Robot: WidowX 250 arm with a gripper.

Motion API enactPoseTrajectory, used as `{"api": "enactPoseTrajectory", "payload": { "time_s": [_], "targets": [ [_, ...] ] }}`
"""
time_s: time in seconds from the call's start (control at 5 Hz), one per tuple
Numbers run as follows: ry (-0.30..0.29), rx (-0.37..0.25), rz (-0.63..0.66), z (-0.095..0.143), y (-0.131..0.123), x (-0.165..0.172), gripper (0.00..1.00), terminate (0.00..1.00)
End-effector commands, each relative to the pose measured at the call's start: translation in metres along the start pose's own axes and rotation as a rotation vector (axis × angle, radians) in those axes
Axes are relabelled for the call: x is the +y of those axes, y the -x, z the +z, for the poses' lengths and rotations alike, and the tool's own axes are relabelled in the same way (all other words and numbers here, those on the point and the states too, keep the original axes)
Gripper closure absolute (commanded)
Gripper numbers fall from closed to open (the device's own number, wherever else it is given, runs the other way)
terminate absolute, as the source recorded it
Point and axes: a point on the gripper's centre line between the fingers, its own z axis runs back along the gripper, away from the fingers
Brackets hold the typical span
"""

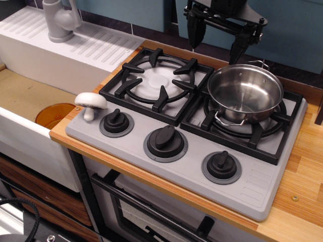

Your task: Put pot or pan on stove and put mushroom in pot or pan

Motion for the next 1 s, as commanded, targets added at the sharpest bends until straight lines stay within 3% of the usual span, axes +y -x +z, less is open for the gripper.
{"api": "enactPoseTrajectory", "payload": {
  "time_s": [0.0, 0.4, 0.8],
  "targets": [
    [0.000, 0.000, 0.000, 0.000, 0.000, 0.000, 0.00, 0.00],
    [0.025, -0.068, 0.019, -0.037, -0.002, -0.008, 0.00, 0.00],
    [0.042, -0.072, 0.035, -0.056, 0.008, -0.008, 0.00, 0.00]
  ]
}}
